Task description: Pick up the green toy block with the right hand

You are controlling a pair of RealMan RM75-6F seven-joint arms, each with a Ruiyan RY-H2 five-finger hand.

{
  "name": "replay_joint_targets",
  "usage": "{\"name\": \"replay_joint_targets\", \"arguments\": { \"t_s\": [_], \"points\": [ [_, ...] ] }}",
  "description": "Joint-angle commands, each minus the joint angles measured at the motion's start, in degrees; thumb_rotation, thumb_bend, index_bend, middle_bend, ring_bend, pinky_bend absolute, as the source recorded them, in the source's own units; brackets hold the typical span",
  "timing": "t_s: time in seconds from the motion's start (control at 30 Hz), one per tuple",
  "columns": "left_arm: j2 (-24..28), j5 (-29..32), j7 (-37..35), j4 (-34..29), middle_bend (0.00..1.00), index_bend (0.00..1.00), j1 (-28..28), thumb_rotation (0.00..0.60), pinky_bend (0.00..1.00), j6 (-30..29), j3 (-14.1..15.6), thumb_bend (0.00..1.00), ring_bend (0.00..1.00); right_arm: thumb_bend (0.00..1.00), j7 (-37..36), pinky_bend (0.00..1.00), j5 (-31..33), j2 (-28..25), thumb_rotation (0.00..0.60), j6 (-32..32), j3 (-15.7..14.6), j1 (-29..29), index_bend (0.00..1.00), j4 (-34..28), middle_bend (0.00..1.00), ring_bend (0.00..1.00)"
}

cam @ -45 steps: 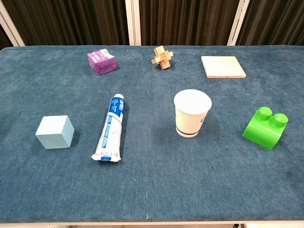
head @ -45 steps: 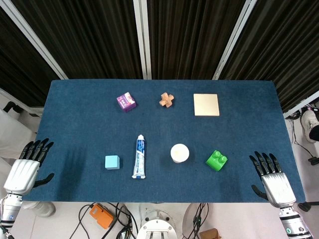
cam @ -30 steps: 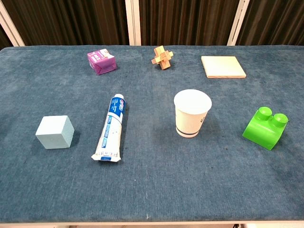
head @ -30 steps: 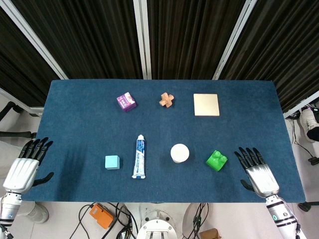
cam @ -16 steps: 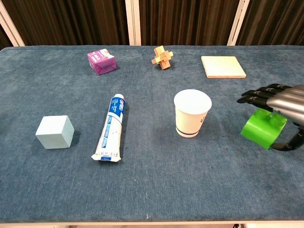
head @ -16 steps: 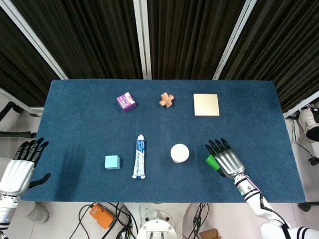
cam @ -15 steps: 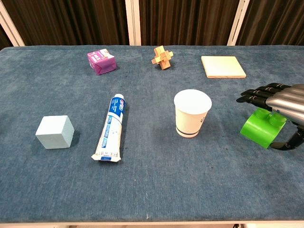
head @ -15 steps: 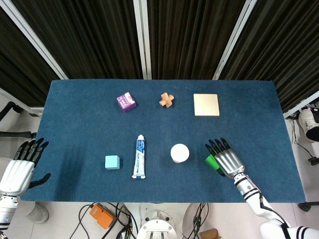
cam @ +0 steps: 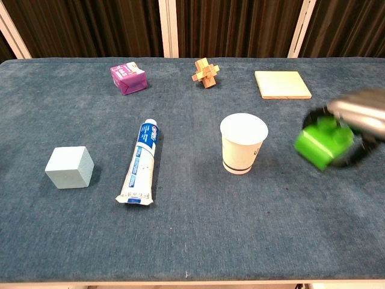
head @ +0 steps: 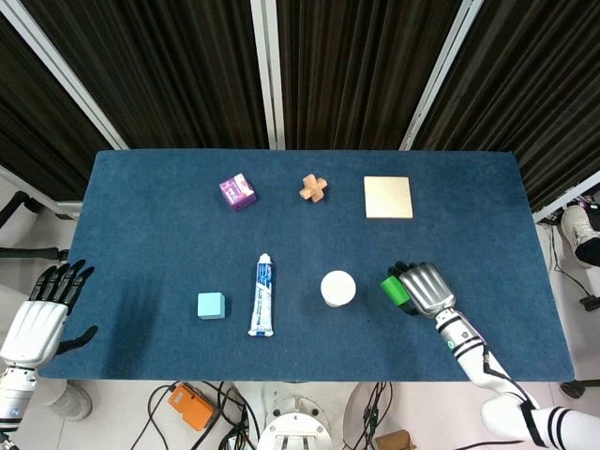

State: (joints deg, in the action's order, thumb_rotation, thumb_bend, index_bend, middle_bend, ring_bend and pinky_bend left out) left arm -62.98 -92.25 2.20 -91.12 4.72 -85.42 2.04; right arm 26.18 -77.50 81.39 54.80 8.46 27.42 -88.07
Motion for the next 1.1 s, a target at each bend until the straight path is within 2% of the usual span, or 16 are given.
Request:
{"name": "replay_joint_targets", "arguments": {
  "t_s": [0.03, 0.17, 0.27, 0.4, 0.5, 0.6, 0.7, 0.77, 0.87, 0.97, 1.1],
  "points": [
    [0.14, -0.04, -0.22, 0.06, 0.0, 0.0, -0.03, 0.6, 0.01, -0.12, -0.03, 0.15, 0.0, 0.4, -0.16, 0.61, 5.19, 3.21, 0.6, -0.46, 5.98, 4.56, 0.76, 1.44, 0.62, 0.59],
    [0.66, 0.38, -1.45, 0.23, 0.0, 0.0, -0.04, 0.6, 0.01, -0.31, -0.36, 0.15, 0.0, 0.4, 4.44, 0.61, 13.75, 8.86, 0.6, -4.23, 11.24, 12.06, 0.74, 4.29, 0.62, 0.59],
    [1.06, 1.15, -2.55, 0.24, 0.0, 0.0, 0.19, 0.6, 0.01, 0.12, -0.76, 0.15, 0.0, 0.4, 7.93, 0.61, 18.0, 14.25, 0.6, -5.42, 12.91, 17.16, 0.72, 8.98, 0.62, 0.58],
    [1.71, 2.06, -3.94, 0.18, 0.0, 0.0, 0.82, 0.6, 0.01, 1.29, -1.22, 0.15, 0.0, 0.4, 12.56, 0.61, 24.03, 22.04, 0.6, -7.77, 12.98, 23.68, 0.69, 17.34, 0.62, 0.56],
    [2.21, 2.71, -4.94, 0.23, 0.0, 0.0, 1.33, 0.6, 0.01, 2.19, -1.56, 0.15, 0.0, 0.4, 13.61, 0.6, 26.26, 25.78, 0.6, -9.43, 12.09, 26.47, 0.65, 22.3, 0.62, 0.54],
    [2.66, 3.16, -5.65, 0.25, 0.0, 0.0, 1.73, 0.6, 0.01, 2.92, -1.77, 0.15, 0.0, 0.4, 11.38, 0.59, 26.26, 27.52, 0.6, -11.37, 11.18, 27.57, 0.47, 25.06, 0.58, 0.52],
    [2.93, 3.6, -6.01, 0.18, 0.0, 0.0, 1.89, 0.6, 0.01, 3.2, -1.99, 0.15, 0.0, 0.4, 8.86, 0.57, 25.1, 27.65, 0.6, -12.99, 10.0, 27.91, 0.33, 26.46, 0.52, 0.48],
    [3.01, 3.81, -6.14, 0.14, 0.0, 0.0, 1.93, 0.6, 0.01, 3.26, -2.1, 0.15, 0.0, 0.4, 7.3, 0.55, 24.22, 27.15, 0.6, -13.51, 9.32, 27.87, 0.2, 26.59, 0.45, 0.42],
    [3.0, 3.98, -5.98, 0.05, 0.0, 0.0, 1.98, 0.6, 0.01, 3.37, -2.15, 0.15, 0.0, 0.4, 5.38, 0.43, 23.38, 25.66, 0.6, -13.42, 8.85, 27.45, 0.02, 25.42, 0.32, 0.3],
    [2.89, 3.96, -5.57, -0.06, 0.0, 0.0, 2.06, 0.6, 0.01, 3.55, -2.07, 0.15, 0.0, 0.4, 4.03, 0.34, 22.97, 23.04, 0.6, -12.66, 8.5, 26.56, 0.0, 22.14, 0.17, 0.17],
    [2.75, 3.97, -5.08, -0.17, 0.0, 0.0, 2.11, 0.6, 0.01, 3.67, -2.01, 0.15, 0.0, 0.4, 3.54, 0.29, 21.18, 17.96, 0.6, -9.21, 7.26, 24.23, 0.0, 14.9, 0.05, 0.06]
  ]
}}
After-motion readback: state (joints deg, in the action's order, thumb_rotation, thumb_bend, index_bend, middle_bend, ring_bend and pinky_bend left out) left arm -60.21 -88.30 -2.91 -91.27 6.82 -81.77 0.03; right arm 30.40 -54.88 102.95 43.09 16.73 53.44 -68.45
